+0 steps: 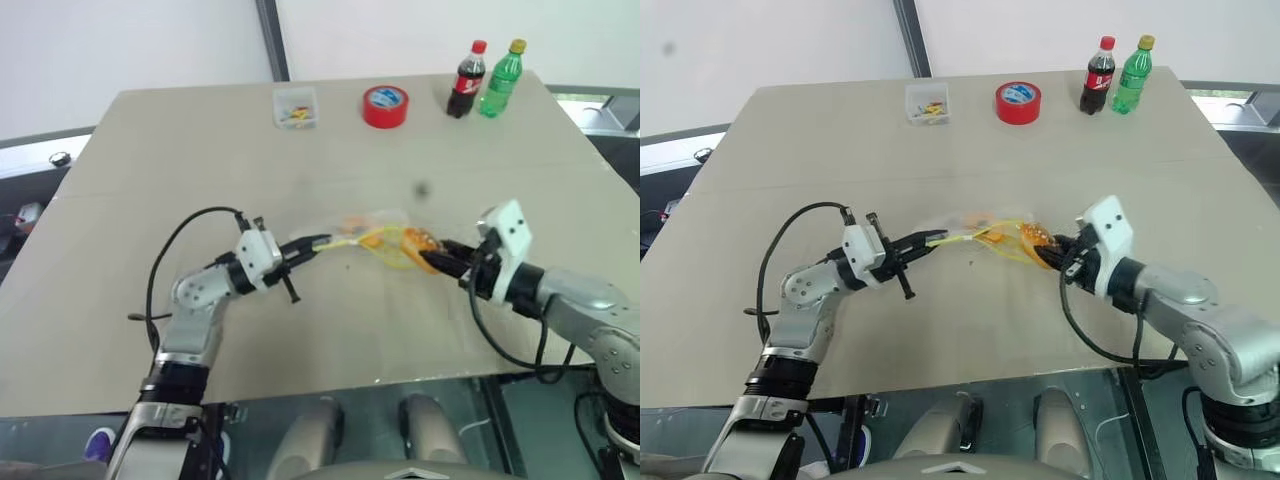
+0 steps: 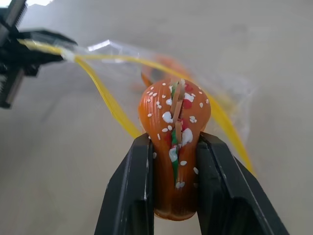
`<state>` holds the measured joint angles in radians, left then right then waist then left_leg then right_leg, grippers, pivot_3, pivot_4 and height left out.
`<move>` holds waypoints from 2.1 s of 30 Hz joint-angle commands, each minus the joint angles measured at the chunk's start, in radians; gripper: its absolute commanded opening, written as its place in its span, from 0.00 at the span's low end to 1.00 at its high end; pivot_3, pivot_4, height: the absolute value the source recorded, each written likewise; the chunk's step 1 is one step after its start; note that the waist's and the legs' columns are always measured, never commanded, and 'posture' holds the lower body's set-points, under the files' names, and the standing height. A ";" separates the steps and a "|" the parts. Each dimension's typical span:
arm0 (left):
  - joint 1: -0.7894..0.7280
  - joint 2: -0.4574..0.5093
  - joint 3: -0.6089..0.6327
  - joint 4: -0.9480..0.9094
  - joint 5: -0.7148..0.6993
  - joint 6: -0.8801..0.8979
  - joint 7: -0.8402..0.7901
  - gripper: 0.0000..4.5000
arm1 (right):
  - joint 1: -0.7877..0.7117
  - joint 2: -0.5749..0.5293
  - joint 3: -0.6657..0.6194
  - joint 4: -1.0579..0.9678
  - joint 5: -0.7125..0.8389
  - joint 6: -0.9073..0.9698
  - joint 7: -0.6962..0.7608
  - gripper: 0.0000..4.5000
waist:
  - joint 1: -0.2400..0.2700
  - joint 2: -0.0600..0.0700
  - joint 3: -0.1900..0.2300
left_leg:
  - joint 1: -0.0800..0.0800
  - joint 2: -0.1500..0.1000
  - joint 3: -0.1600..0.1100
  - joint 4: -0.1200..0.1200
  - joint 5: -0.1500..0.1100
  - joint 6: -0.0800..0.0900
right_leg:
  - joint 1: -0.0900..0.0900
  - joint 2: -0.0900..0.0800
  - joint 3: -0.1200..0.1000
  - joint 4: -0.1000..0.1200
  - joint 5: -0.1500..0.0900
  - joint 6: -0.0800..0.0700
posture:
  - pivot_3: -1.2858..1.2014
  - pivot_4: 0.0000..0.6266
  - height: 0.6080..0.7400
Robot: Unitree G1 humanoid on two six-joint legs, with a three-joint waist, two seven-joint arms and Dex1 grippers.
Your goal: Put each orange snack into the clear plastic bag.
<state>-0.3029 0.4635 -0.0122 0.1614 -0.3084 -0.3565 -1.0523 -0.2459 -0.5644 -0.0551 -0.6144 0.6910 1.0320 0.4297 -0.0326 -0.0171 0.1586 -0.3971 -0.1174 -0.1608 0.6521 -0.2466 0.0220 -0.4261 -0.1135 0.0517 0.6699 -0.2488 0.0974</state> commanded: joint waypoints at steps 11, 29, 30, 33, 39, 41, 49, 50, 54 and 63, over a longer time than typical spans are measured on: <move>0.070 0.046 -0.056 -0.121 -0.029 -0.011 -0.124 0.00 | -0.137 0.319 0.012 0.278 -0.057 -0.043 -0.178 0.23 | -0.006 0.000 0.000 | 0.000 0.000 0.000 -0.001 0.000 -0.001 | 0.000 0.000 0.000 0.000 0.000 0.000 | 0.52 0.24 1.00; 0.040 0.025 -0.008 -0.079 -0.068 0.050 -0.053 0.00 | -0.093 0.185 0.314 0.367 -0.521 -0.601 -0.041 0.43 | -0.010 0.001 0.000 | 0.000 0.000 0.000 -0.001 0.001 -0.002 | 0.000 0.001 0.000 -0.001 0.000 0.000 | 0.52 0.24 1.00; 0.034 0.020 -0.002 -0.076 -0.072 0.065 -0.040 0.00 | -0.089 0.182 0.298 0.345 -0.520 -0.597 -0.040 0.53 | -0.009 0.001 0.000 | 0.000 0.000 0.000 -0.001 0.001 -0.002 | 0.000 0.001 0.000 -0.001 0.000 0.000 | 0.52 0.24 1.00; 0.026 0.014 0.007 -0.074 -0.068 0.089 -0.010 0.00 | -0.073 0.153 0.270 0.276 -0.498 -0.578 0.004 0.63 | -0.005 0.001 0.000 | 0.000 0.000 -0.001 0.000 0.001 -0.002 | 0.000 0.001 0.000 -0.001 0.000 0.000 | 0.52 0.24 1.00; 0.001 -0.004 0.029 -0.062 -0.074 0.120 0.027 0.00 | 0.032 -0.031 0.158 0.099 -0.426 -0.548 0.160 0.63 | 0.005 0.000 0.000 | 0.000 0.000 -0.003 -0.001 0.001 -0.001 | 0.002 0.001 -0.003 -0.005 0.000 0.000 | 0.52 0.24 1.00; -0.005 -0.007 0.034 -0.060 -0.079 0.124 0.026 0.00 | 0.063 -0.101 0.154 0.094 -0.475 -0.602 0.195 0.63 | 0.006 0.000 0.000 | 0.000 0.000 -0.003 -0.001 0.001 -0.001 | 0.003 0.001 -0.003 -0.005 0.000 0.000 | 0.52 0.24 1.00; -0.013 -0.005 0.042 -0.067 -0.105 0.151 0.020 0.00 | 0.007 -0.164 0.312 0.362 -0.870 -0.916 0.099 0.63 | 0.005 0.000 0.000 | 0.001 0.000 -0.003 0.000 0.001 -0.002 | 0.005 0.001 -0.004 -0.006 0.000 0.001 | 0.52 0.24 1.00; -0.014 -0.005 0.043 -0.068 -0.106 0.153 0.020 0.00 | -0.008 -0.154 0.322 0.388 -0.892 -0.941 0.096 0.63 | 0.004 0.000 0.000 | 0.001 0.000 -0.003 -0.001 0.001 -0.002 | 0.005 0.001 -0.004 -0.006 0.000 0.001 | 0.52 0.24 1.00; -0.017 -0.004 0.048 -0.079 -0.114 0.169 0.024 0.00 | -0.059 -0.130 0.364 0.484 -0.968 -1.025 0.098 0.63 | 0.004 0.000 0.000 | 0.001 0.000 -0.003 0.000 0.001 -0.002 | 0.005 0.001 -0.004 -0.006 0.000 0.001 | 0.52 0.24 1.00; -0.027 -0.009 0.080 -0.106 -0.145 0.241 0.067 0.00 | -0.124 -0.031 0.372 0.615 -1.040 -1.103 0.063 0.44 | 0.004 0.000 0.000 | 0.002 0.000 -0.006 0.000 0.001 -0.002 | 0.006 0.001 -0.005 -0.007 0.000 0.000 | 0.52 0.24 1.00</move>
<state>-0.3123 0.4532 0.0381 0.0996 -0.4285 -0.1207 -0.9972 -0.3537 -0.6014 0.3226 0.0028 -0.3377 -0.0494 0.5103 -0.0284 -0.0170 0.1584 -0.3955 -0.1173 -0.1664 0.6517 -0.2455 0.0201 -0.4203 -0.1128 0.0463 0.6630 -0.2483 0.0979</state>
